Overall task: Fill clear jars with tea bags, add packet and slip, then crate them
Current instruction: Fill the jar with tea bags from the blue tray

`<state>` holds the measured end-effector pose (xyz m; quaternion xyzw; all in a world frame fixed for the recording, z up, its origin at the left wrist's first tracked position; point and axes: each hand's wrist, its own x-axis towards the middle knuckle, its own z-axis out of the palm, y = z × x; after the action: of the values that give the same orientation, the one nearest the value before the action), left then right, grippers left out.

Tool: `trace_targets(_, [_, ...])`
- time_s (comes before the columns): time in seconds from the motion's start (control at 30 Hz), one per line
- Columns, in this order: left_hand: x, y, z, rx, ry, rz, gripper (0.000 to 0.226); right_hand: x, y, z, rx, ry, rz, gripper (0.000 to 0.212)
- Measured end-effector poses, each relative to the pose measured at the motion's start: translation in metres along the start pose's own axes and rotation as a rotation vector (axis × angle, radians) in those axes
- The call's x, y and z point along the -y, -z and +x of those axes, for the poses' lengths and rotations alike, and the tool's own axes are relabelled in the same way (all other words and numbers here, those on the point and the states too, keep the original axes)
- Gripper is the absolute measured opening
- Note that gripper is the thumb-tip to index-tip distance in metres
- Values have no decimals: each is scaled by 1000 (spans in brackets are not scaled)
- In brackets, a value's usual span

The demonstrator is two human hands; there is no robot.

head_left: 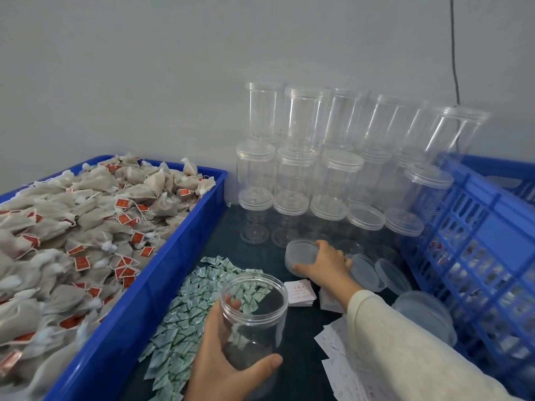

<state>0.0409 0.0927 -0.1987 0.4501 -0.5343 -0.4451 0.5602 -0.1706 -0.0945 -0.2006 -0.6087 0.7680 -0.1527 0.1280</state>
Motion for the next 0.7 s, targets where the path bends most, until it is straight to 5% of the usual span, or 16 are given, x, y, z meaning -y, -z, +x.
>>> trace_targets(0.37, [-13, 11, -9, -14, -38, 28, 101, 19, 33, -12, -122, 103, 77, 98])
trace_targets(0.7, [-65, 56, -18, -131, -166, 235, 89, 110, 81, -59, -54, 532, 346, 75])
